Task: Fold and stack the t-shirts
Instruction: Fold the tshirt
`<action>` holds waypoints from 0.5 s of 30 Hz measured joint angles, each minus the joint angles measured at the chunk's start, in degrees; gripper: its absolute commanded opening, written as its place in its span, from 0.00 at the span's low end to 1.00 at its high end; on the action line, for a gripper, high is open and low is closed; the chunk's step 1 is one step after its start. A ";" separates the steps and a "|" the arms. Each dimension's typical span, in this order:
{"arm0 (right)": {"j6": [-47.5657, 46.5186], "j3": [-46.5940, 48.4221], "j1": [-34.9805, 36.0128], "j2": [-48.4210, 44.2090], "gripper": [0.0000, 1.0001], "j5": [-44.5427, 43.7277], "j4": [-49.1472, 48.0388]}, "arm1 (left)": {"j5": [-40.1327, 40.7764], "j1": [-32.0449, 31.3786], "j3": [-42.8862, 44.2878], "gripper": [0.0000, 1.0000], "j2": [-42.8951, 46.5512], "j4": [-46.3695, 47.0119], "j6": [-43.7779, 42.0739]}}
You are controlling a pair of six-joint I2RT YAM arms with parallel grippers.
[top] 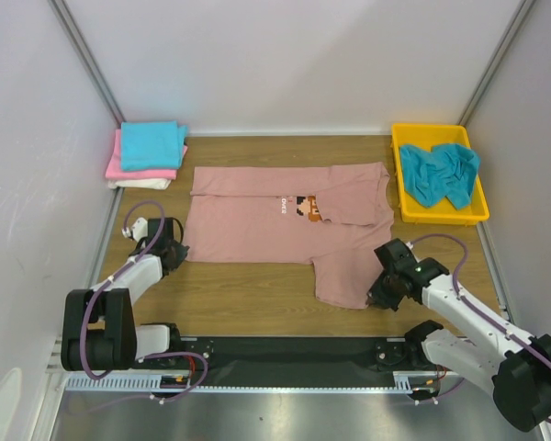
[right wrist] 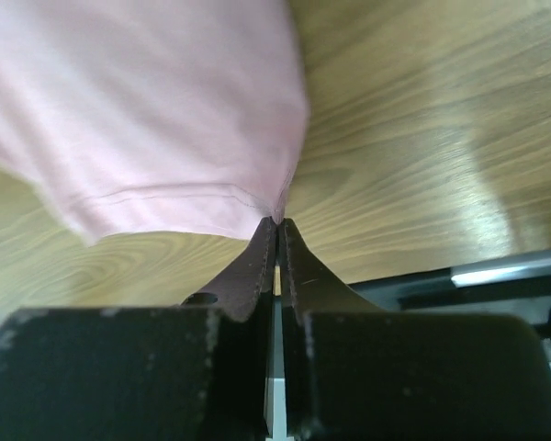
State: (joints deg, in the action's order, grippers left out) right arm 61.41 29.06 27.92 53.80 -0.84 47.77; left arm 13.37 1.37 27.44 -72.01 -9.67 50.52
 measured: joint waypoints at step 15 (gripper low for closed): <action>-10.69 13.62 -11.74 7.34 0.00 -1.20 0.00 | 0.39 0.00 0.11 0.00 0.57 -1.31 0.31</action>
State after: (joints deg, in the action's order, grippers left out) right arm 50.72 42.68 16.19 61.14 -2.04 47.77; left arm 13.76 1.37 27.55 -71.44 -10.98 50.83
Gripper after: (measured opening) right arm 0.012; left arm 0.009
